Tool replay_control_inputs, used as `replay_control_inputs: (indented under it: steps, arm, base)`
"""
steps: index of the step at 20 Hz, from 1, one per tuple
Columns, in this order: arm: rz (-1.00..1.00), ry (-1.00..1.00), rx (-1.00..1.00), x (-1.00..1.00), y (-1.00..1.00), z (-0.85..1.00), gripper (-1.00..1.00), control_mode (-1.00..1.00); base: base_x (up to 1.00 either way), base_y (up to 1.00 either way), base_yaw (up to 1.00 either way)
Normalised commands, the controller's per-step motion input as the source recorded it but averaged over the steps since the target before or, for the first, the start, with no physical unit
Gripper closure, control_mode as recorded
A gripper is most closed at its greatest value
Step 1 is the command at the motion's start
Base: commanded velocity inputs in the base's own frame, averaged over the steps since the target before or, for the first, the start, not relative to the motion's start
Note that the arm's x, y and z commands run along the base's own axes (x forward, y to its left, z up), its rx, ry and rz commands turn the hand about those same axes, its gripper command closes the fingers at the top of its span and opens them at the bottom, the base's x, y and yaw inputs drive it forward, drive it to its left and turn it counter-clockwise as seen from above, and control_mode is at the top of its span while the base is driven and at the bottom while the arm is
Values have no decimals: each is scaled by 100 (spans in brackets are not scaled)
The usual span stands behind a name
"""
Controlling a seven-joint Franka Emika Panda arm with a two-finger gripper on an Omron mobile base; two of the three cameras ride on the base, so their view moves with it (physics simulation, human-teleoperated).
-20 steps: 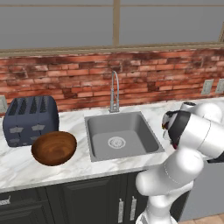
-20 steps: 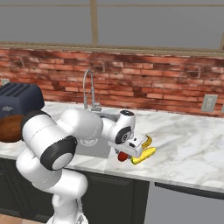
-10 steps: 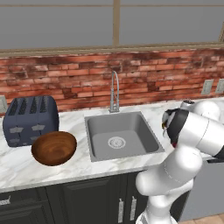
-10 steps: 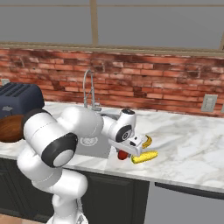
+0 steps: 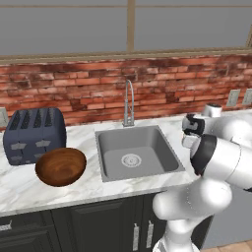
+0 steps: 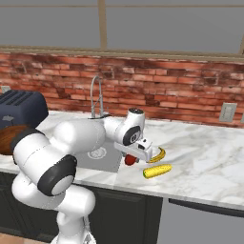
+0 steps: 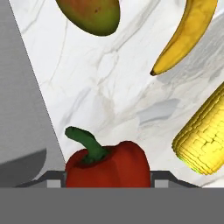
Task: There is a mixed pile of frozen fruits and vegetables on the counter. Locate all the frozen vegetables and place the items in a bowl on the counter. Take all the frozen fruits and defrost them in a running sink.
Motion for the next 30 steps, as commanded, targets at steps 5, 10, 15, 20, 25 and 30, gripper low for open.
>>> replay_control_inputs:
  steps: [5,10,15,20,25,30]
  arm:
    - [2,3,0,-4,25,29,100,-100]
    - [9,7,0,0,42,19,100,-100]
    - [9,2,1,-3,47,2,100,-100]
    - [8,1,0,-3,51,-5,100,-100]
    - [7,0,0,-1,54,-3,100,-100]
    - [6,-4,0,-3,56,-11,100,-100]
  base:
    - [0,0,0]
    - [0,0,0]
    - [0,0,0]
    - [0,0,0]
    - [0,0,0]
    - [0,0,0]
